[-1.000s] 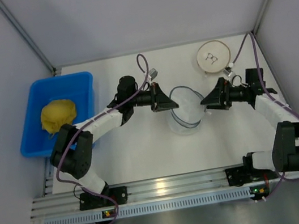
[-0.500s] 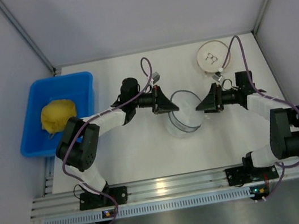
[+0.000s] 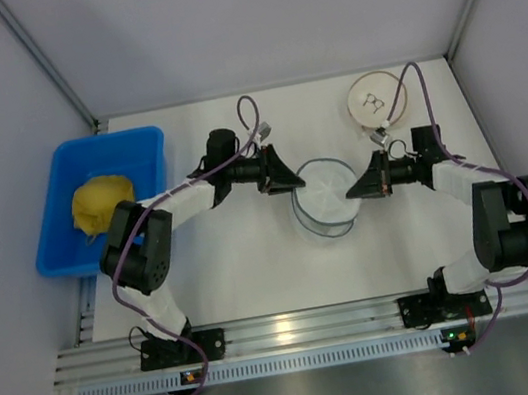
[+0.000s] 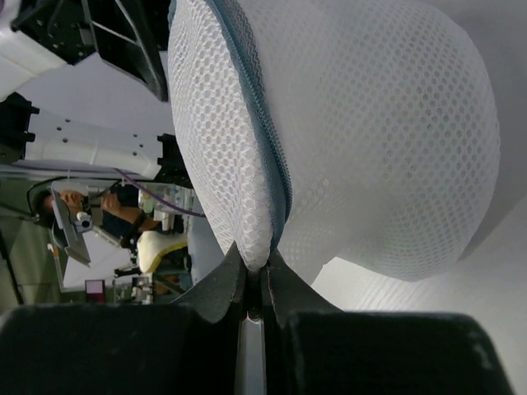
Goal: Place the bra in the laundry bag and zip it closed
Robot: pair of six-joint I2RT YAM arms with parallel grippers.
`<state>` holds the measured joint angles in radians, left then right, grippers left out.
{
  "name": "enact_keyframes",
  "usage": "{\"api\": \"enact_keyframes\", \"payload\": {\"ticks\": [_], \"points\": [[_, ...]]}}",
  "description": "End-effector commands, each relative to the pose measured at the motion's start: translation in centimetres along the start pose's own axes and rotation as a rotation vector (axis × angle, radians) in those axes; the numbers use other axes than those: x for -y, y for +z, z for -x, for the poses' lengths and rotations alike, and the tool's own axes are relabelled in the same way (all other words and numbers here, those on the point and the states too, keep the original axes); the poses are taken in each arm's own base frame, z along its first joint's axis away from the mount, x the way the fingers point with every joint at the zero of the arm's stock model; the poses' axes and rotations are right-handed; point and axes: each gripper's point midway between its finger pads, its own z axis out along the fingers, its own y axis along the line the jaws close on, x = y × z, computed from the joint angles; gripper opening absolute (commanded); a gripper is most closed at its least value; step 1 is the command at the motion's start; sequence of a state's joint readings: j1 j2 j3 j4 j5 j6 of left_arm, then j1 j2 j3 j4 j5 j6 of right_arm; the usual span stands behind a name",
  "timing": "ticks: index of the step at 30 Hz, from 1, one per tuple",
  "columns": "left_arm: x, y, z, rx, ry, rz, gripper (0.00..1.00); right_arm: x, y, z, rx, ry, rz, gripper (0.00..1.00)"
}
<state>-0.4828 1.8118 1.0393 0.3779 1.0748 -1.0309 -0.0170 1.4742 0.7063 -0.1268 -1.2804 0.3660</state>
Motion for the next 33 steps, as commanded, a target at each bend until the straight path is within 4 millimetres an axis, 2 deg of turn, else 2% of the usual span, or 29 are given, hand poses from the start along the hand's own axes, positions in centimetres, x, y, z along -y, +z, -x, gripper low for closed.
{"api": "enact_keyframes", "payload": {"ticks": [1,2,4,7,8,10,11,14,16,17,18,20,21,22,23,24,25,26,28,29,32,33], "points": [[0.9,-1.6,3.1,0.056,0.196,0.115,0.36,-0.2,0.2,0.4,-0.010,-0.049,0.014,0.00],[1.7,-2.1,4.4,0.091,0.334,0.145,0.45,-0.1,0.3,0.3,-0.011,-0.031,0.014,0.00],[1.0,-2.9,3.6,0.064,0.336,0.232,0.50,0.0,0.3,0.4,-0.005,-0.035,0.011,0.00],[2.1,-4.5,4.7,0.090,0.566,0.324,0.57,-0.1,0.3,0.5,0.003,-0.025,0.007,0.00],[2.0,-5.2,4.9,0.094,0.598,0.381,0.65,-0.1,0.3,0.6,0.008,-0.009,-0.001,0.00],[2.7,-5.7,5.0,0.080,0.719,0.435,0.68,-0.2,0.3,0.8,0.013,0.000,-0.007,0.00],[3.5,-6.4,4.9,0.056,0.850,0.468,0.68,-0.6,0.8,0.3,-0.009,0.002,-0.001,0.00],[5.0,-6.3,3.9,0.003,1.120,0.553,0.68,-0.8,1.5,-0.2,-0.034,0.016,-0.002,0.00],[5.9,-5.3,2.0,-0.083,1.326,0.578,0.67,-0.9,2.1,-0.5,-0.057,0.021,0.000,0.00],[5.7,-5.0,1.0,-0.125,1.390,0.585,0.67,-0.9,2.3,-0.6,-0.064,0.022,-0.002,0.00],[6.4,-3.4,-1.2,-0.187,1.478,0.548,0.65,-1.0,2.6,-0.8,-0.077,0.021,-0.002,0.00],[6.6,-2.5,-3.1,-0.302,1.660,0.521,0.64,-1.0,2.9,-0.7,-0.085,0.028,-0.014,0.00],[6.6,-1.5,-6.0,-0.406,1.711,0.458,0.63,-1.1,3.1,-0.7,-0.091,0.029,-0.016,0.00],[6.7,-0.7,-6.8,-0.478,1.789,0.423,0.62,-1.2,3.2,-0.5,-0.090,0.024,-0.017,0.00],[6.7,-0.1,-7.7,-0.524,1.811,0.399,0.61,-1.3,3.2,-0.4,-0.090,0.029,-0.022,0.00],[7.0,1.0,-9.8,-0.588,1.838,0.345,0.60,-1.5,3.4,-0.5,-0.096,0.027,-0.020,0.00],[6.3,1.6,-10.5,-0.670,1.829,0.350,0.59,-1.7,3.6,-0.4,-0.098,0.028,-0.021,0.00],[6.4,2.6,-12.2,-0.728,1.847,0.321,0.59,-1.7,3.6,-0.5,-0.101,0.035,-0.029,0.00],[5.5,3.6,-13.8,-0.851,1.847,0.324,0.58,-2.0,4.1,-0.8,-0.118,0.033,-0.030,0.00],[5.4,4.3,-15.1,-0.901,1.871,0.319,0.57,-1.9,4.2,-1.0,-0.123,0.035,-0.033,0.00],[4.2,5.6,-16.7,-1.009,1.905,0.361,0.56,-1.9,4.6,-1.4,-0.136,0.041,-0.039,0.00],[3.0,6.1,-17.1,-1.060,1.905,0.384,0.56,-1.9,4.9,-1.7,-0.145,0.043,-0.040,0.00]]}}
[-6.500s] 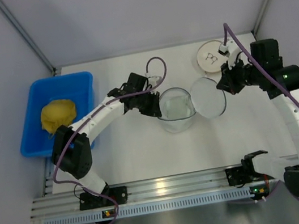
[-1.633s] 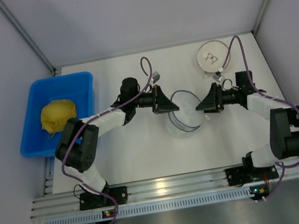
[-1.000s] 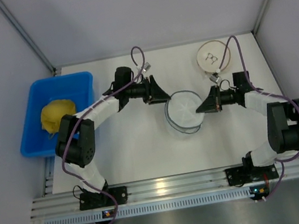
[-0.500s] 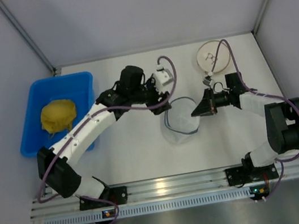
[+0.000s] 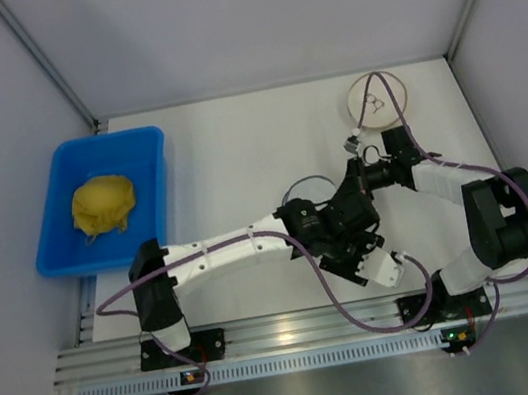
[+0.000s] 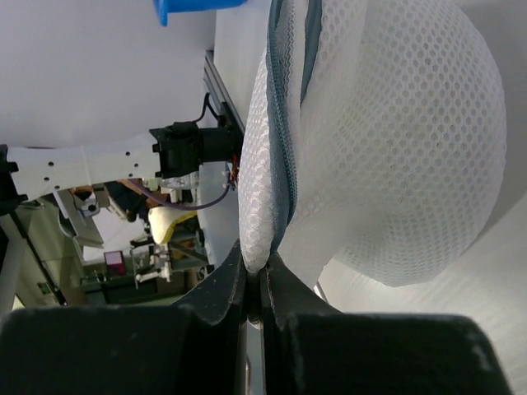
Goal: Place the bra in the laundry bag and zip it closed
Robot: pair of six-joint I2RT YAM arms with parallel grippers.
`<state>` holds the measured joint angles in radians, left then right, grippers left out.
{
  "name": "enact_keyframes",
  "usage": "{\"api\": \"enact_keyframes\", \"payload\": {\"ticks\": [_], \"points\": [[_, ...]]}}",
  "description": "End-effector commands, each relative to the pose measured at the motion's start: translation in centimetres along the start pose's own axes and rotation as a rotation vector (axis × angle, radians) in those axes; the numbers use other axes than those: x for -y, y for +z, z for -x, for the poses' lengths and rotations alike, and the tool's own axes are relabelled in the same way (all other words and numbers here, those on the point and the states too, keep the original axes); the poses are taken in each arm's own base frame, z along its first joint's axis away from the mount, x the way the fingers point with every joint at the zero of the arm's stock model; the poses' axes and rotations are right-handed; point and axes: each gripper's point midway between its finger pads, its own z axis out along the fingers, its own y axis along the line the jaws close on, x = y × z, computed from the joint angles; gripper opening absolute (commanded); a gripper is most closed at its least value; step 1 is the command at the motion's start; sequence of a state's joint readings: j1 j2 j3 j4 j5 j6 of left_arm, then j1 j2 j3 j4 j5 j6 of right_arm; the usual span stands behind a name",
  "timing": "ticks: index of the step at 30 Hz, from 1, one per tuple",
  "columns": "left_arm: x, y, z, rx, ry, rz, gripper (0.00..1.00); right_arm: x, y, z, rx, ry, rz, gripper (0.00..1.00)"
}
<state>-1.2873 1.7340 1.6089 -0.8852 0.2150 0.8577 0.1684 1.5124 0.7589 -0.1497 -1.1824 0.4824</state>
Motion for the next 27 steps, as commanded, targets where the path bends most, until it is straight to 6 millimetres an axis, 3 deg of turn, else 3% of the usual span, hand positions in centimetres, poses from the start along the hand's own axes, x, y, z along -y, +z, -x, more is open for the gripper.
{"api": "enact_keyframes", "payload": {"ticks": [1,3,6,11,12,13,22,26,27], "points": [[1.4,1.0,-1.1,-0.177,0.108,-0.043,0.55,-0.9,0.8,0.3,-0.014,-0.030,-0.002,0.00],[1.7,1.9,-1.2,-0.239,0.133,-0.046,0.55,-1.0,1.3,0.0,-0.027,-0.033,-0.007,0.00],[0.4,3.8,-2.2,-0.369,0.117,-0.013,0.54,-1.1,1.8,-0.1,-0.032,-0.045,-0.024,0.00],[-1.4,4.9,-3.2,-0.494,0.103,0.030,0.55,-0.6,2.4,-0.6,-0.039,-0.043,-0.063,0.00],[-1.1,5.5,-4.1,-0.545,0.099,0.008,0.56,-0.7,2.5,-0.8,-0.044,-0.049,-0.064,0.00],[-1.9,5.2,-4.1,-0.571,0.101,0.043,0.56,-0.6,2.7,-0.8,-0.046,-0.043,-0.068,0.00],[-2.7,5.8,-6.9,-0.749,0.117,0.089,0.56,-0.7,3.0,-0.9,-0.055,-0.044,-0.060,0.00],[-2.9,5.8,-7.7,-0.790,0.119,0.098,0.52,-0.7,2.9,-0.8,-0.054,-0.048,-0.058,0.00],[-3.0,5.7,-7.6,-0.792,0.119,0.103,0.48,-0.7,3.0,-0.9,-0.056,-0.047,-0.058,0.00]]}}
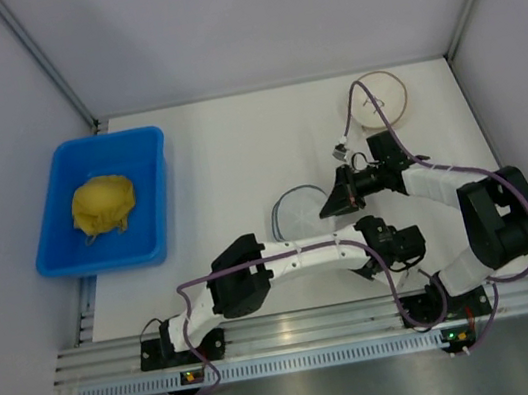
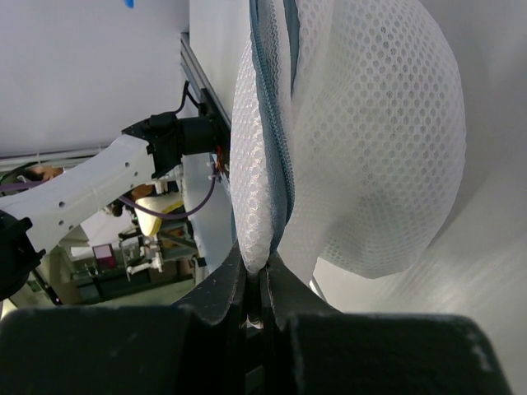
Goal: Place the bra in the laundry bag and zip it closed
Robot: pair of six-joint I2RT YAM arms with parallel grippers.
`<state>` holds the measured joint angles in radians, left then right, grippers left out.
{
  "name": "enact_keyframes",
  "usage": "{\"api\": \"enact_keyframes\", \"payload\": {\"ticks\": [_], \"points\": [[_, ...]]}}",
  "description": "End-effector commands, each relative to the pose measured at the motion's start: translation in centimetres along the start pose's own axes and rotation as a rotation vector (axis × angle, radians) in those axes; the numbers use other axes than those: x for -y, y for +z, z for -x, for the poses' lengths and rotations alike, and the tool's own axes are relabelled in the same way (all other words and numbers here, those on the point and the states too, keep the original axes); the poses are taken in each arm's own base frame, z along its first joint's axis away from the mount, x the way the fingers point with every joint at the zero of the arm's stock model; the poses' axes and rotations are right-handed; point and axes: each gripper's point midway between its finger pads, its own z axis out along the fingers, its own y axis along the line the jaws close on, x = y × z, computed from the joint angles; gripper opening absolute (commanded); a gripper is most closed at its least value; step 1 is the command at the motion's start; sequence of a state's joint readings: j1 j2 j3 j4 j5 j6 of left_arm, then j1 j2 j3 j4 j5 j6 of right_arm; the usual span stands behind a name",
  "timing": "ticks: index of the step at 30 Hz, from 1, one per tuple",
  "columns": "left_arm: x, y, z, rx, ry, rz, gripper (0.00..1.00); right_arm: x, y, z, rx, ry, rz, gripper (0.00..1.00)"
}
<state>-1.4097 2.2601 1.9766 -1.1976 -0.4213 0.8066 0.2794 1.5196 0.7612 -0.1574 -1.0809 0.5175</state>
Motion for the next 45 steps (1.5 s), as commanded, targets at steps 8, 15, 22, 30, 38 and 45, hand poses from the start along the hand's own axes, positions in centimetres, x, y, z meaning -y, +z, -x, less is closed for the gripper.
{"api": "enact_keyframes", "payload": {"ticks": [8,15,22,30,38,45], "points": [[-1.1,-1.3,-1.5,-0.061,-0.024,0.044,0.20,-1.3,0.3,0.9,-0.002,-0.064,0.015,0.00],[1.3,-1.7,-1.3,-0.032,-0.039,-0.046,0.00,-0.6,-0.3,2.1,0.012,-0.070,-0.004,0.00],[3.9,-2.4,-0.7,-0.014,-0.020,-0.082,0.00,-0.4,-0.4,3.1,0.012,-0.102,-0.015,0.00],[7.3,-2.7,-0.1,-0.009,0.007,-0.134,0.00,-0.6,-0.4,4.6,0.010,-0.148,-0.022,0.00],[4.1,-3.9,0.5,-0.006,0.023,-0.026,0.00,-0.4,-0.4,3.4,-0.011,-0.118,-0.013,0.00],[1.7,-3.2,-0.4,-0.076,0.052,0.050,0.64,-1.1,-0.7,2.4,-0.018,-0.091,0.007,0.00]]}}
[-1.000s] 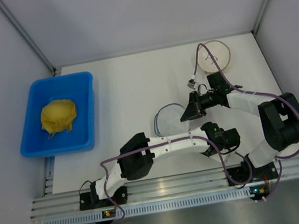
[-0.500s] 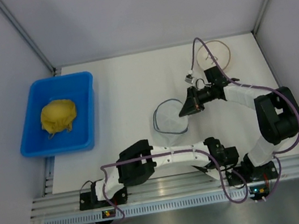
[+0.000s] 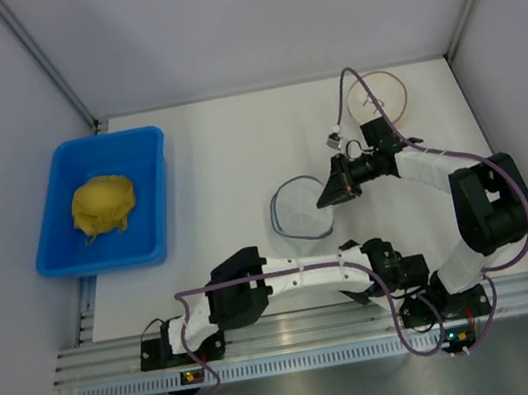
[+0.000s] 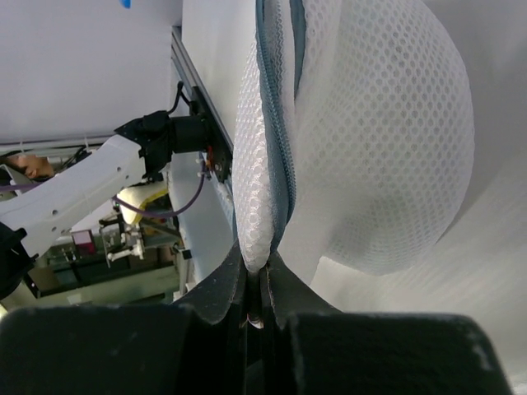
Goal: Place the bra in the laundry bag and zip it closed
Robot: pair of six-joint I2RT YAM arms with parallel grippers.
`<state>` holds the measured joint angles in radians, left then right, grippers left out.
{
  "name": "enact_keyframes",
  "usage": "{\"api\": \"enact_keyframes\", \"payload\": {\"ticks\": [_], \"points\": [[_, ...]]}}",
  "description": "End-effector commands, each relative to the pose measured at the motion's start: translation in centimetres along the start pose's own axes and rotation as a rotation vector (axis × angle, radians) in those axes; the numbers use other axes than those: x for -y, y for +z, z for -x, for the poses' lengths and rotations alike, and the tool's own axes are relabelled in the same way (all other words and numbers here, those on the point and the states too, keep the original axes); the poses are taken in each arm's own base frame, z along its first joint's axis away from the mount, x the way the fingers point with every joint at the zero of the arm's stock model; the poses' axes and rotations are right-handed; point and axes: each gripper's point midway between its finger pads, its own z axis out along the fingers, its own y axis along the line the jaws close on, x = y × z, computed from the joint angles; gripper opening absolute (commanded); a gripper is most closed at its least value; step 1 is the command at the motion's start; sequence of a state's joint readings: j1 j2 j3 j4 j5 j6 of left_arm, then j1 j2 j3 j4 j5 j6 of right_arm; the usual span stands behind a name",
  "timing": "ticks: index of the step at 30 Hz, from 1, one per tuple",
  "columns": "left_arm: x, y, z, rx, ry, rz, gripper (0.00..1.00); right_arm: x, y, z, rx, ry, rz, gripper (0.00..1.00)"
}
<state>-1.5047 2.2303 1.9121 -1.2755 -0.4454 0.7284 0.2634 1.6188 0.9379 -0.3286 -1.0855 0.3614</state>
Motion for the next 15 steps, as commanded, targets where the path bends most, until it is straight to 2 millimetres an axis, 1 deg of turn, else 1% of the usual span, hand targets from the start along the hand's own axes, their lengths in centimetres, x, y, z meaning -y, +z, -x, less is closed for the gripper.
{"api": "enact_keyframes", "payload": {"ticks": [1,4,7,9,15], "points": [[-2.8,-1.3,-1.4,-0.029,-0.010,0.083,0.72,-1.0,-0.6,-0.3,0.009,-0.018,0.031,0.00],[-4.4,-0.7,-2.3,-0.074,-0.001,0.117,0.74,-1.2,-0.5,-0.9,-0.004,0.004,0.044,0.00],[-6.0,-0.3,-2.7,-0.090,0.006,0.156,0.74,-1.3,-0.2,-1.5,-0.018,0.014,0.048,0.00],[-6.5,-0.1,-3.0,-0.105,0.011,0.166,0.73,-1.5,-0.2,-1.5,-0.019,0.019,0.055,0.00],[-6.6,1.1,-3.0,-0.114,0.025,0.148,0.65,-2.1,-0.2,-1.6,-0.015,0.032,0.077,0.00]]}}
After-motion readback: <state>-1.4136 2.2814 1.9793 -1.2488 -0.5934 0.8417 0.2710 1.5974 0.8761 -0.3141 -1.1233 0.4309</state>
